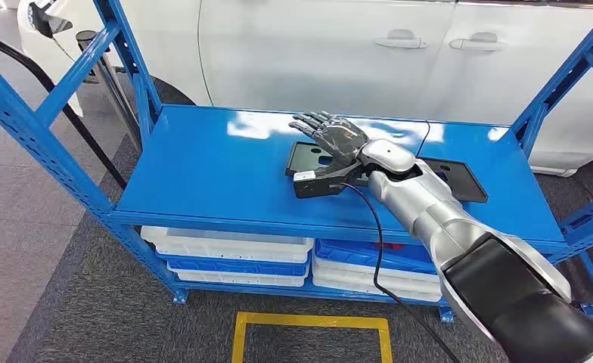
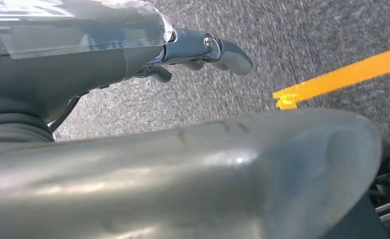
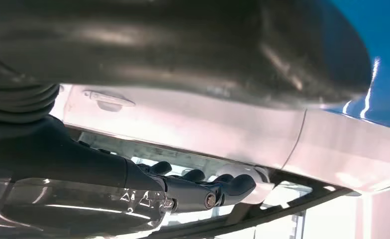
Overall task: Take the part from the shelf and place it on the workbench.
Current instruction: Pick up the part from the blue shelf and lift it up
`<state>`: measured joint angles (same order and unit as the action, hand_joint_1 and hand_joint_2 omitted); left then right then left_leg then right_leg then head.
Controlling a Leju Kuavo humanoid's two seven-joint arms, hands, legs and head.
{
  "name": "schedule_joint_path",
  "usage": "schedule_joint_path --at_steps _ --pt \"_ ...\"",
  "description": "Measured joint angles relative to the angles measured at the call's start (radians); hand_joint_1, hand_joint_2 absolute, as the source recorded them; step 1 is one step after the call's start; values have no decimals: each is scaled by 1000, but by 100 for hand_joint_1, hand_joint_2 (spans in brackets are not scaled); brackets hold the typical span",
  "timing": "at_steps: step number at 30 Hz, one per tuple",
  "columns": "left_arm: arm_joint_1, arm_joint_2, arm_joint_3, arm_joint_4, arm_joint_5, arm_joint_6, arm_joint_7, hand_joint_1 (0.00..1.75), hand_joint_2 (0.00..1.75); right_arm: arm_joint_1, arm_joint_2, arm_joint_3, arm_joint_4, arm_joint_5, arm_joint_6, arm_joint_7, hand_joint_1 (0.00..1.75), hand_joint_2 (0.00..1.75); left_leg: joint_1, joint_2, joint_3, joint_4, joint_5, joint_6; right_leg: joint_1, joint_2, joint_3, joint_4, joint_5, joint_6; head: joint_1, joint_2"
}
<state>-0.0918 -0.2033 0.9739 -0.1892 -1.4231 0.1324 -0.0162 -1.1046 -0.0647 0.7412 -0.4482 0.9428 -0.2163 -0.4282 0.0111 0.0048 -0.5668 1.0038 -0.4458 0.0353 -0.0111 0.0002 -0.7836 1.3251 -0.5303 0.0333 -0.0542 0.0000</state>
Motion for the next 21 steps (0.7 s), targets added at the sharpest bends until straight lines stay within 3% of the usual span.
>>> schedule_joint_path --at_steps 2,4,6,8,11,13,15,16,17,18,19,21 --pt "0 0 0 0 -1 -1 0 0 0 0 -4 0 -5 0 2 1 0 0 1 -2 3 1 -3 -3 -3 0 19 -45 35 1 0 0" --pt "1 0 0 0 -3 -3 0 0 0 -2 -10 0 -15 0 5 2 0 0 2 -5 12 3 -11 -9 -8 -1 79 -178 107 0 0 0" --pt "-1 0 0 0 -7 -5 0 0 0 -2 -14 3 -21 9 6 6 0 0 0 -6 14 5 -19 -20 -4 -1 131 -289 142 -6 0 0" --pt "-2 0 0 0 -10 -6 0 0 0 0 -16 11 -21 29 3 16 0 0 -2 -6 14 3 -23 -32 3 1 140 -310 137 -16 0 0" --pt "-1 1 0 0 -13 -7 0 0 0 3 -20 26 -21 51 -5 30 0 0 0 -5 9 28 -47 -48 -1 2 148 -317 133 -38 0 0" --pt "-2 1 0 0 -13 -7 0 0 0 5 -20 33 -21 55 -8 35 0 0 1 -5 -41 137 -101 -53 -1 2 156 -320 129 -50 0 0" --pt "-1 1 0 0 -13 -7 0 0 0 9 -20 42 -20 57 -9 35 0 0 1 -5 -117 272 -149 -55 5 3 158 -319 125 -55 0 0" --pt "-1 1 0 0 -13 -7 0 0 0 11 -20 45 -20 62 -11 38 0 0 1 -5 -139 302 -147 -54 8 4 160 -319 123 -57 0 0" --pt "0 1 0 0 -13 -7 0 0 0 12 -20 49 -19 72 -14 44 0 0 0 -5 -142 290 -124 -50 11 4 163 -318 121 -58 0 0" --pt "0 1 0 0 -13 -7 1 0 0 13 -20 57 -18 89 -19 56 0 0 -1 -5 -125 239 -85 -45 14 5 167 -318 118 -59 0 0" --pt "0 2 0 0 -13 -7 1 0 0 12 -20 67 -16 111 -25 74 0 44 -3 -5 -94 165 -40 -36 16 6 171 -318 116 -59 0 0" --pt "-1 3 0 0 -14 -7 1 0 0 11 -20 94 -7 156 -30 120 0 131 -9 -5 -42 44 10 -22 21 7 175 -317 111 -55 0 0"
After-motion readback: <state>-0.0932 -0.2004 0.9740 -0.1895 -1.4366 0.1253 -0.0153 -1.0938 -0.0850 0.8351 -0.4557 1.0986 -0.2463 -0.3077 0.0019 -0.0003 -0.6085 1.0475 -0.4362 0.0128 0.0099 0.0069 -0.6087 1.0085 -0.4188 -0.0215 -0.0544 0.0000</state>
